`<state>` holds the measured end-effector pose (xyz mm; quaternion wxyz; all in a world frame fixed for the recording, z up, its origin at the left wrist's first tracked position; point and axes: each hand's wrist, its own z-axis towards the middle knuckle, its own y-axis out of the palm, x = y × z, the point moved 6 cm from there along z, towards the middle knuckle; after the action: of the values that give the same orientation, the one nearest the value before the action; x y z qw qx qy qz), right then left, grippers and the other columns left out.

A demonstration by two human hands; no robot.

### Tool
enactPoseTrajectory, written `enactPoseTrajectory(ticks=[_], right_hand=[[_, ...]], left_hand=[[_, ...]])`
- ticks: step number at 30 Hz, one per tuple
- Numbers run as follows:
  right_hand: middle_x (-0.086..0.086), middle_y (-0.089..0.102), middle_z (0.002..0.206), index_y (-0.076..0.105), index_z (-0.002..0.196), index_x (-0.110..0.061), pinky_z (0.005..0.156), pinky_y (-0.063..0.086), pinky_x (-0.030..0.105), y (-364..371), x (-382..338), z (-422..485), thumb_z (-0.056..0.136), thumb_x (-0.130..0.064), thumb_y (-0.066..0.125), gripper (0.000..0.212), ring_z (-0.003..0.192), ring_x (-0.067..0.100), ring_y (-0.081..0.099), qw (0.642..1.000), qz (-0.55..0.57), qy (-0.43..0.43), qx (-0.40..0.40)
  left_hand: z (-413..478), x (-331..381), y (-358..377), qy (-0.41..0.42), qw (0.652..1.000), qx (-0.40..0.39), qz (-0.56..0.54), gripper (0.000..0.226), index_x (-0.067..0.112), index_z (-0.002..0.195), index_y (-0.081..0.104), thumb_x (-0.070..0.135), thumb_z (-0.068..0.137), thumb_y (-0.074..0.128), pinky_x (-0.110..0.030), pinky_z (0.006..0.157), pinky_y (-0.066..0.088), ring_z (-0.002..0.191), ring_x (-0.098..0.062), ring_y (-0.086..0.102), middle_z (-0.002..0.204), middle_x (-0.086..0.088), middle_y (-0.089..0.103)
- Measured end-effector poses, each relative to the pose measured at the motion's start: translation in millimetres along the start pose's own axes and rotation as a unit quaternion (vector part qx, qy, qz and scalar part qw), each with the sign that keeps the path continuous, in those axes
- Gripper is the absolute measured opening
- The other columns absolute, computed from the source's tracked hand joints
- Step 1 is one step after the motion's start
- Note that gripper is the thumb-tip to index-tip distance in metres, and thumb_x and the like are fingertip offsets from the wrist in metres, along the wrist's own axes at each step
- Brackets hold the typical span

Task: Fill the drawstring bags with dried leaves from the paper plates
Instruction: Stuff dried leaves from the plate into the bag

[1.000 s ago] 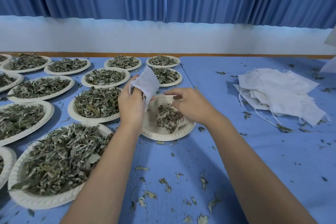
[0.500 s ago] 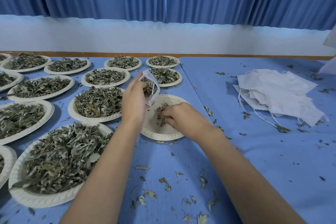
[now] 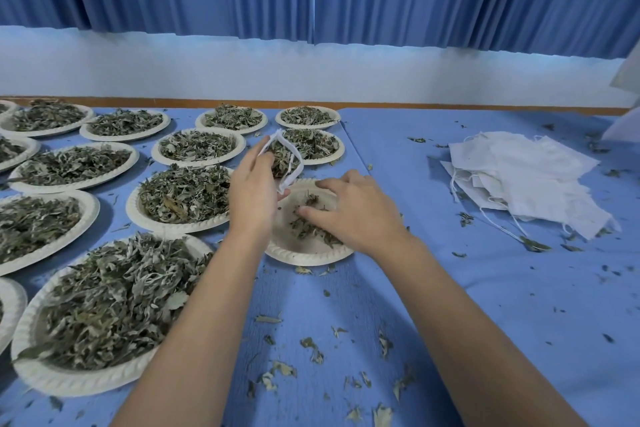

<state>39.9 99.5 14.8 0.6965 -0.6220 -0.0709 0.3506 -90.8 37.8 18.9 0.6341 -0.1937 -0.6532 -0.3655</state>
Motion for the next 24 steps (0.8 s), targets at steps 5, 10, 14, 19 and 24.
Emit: enactPoseTrajectory(ticks=[5,10,14,19,24], right_hand=[[0.000,0.028,0.100,0.054,0.119,-0.018,0.069,0.034,0.033,18,-12,4,0.070,-0.077,0.056,0.077,0.090,0.021,0.045,0.996,-0.054,0.019,-0.062],[0.002,0.030,0.109,0.052,0.121,-0.013,0.073,0.041,0.034,24,-16,12,0.078,-0.065,0.060,0.069,0.083,0.020,0.045,0.989,-0.026,0.002,-0.147],[0.003,0.034,0.104,0.057,0.120,-0.008,0.083,0.043,0.033,24,-13,12,0.084,-0.042,0.067,0.051,0.089,0.023,0.049,0.991,-0.004,-0.023,-0.135],[0.010,0.047,0.114,0.062,0.121,-0.011,0.079,0.036,0.026,20,-13,11,0.084,-0.028,0.069,0.041,0.106,0.026,0.052,0.995,0.020,-0.028,-0.088],[0.012,0.054,0.124,0.066,0.117,-0.012,0.084,0.040,0.027,19,-18,9,0.086,-0.018,0.068,0.032,0.111,0.025,0.053,0.996,0.061,-0.026,-0.052]], left_hand=[[-1,0,0,0.008,1.000,0.004,0.011,0.029,0.040,0.102,0.057,0.018,0.098,0.040,-0.041,0.079,0.055,0.084,-0.027,0.055,0.073,0.016,0.046],[2,-1,-2,0.006,1.000,0.000,0.015,0.034,0.047,0.091,0.057,0.018,0.098,0.040,-0.042,0.077,0.053,0.082,-0.028,0.053,0.075,0.011,0.048],[3,-3,-3,0.007,1.000,0.000,0.013,0.032,0.045,0.094,0.058,0.018,0.097,0.041,-0.030,0.064,0.054,0.084,-0.032,0.057,0.077,0.010,0.050],[2,-3,-3,0.010,1.000,0.004,0.009,0.029,0.041,0.100,0.058,0.018,0.097,0.040,-0.031,0.065,0.054,0.082,-0.027,0.054,0.077,0.006,0.049],[2,-1,-3,0.011,1.000,0.006,-0.008,0.028,0.034,0.110,0.057,0.016,0.097,0.040,-0.036,0.074,0.056,0.084,-0.025,0.053,0.077,0.010,0.051]])
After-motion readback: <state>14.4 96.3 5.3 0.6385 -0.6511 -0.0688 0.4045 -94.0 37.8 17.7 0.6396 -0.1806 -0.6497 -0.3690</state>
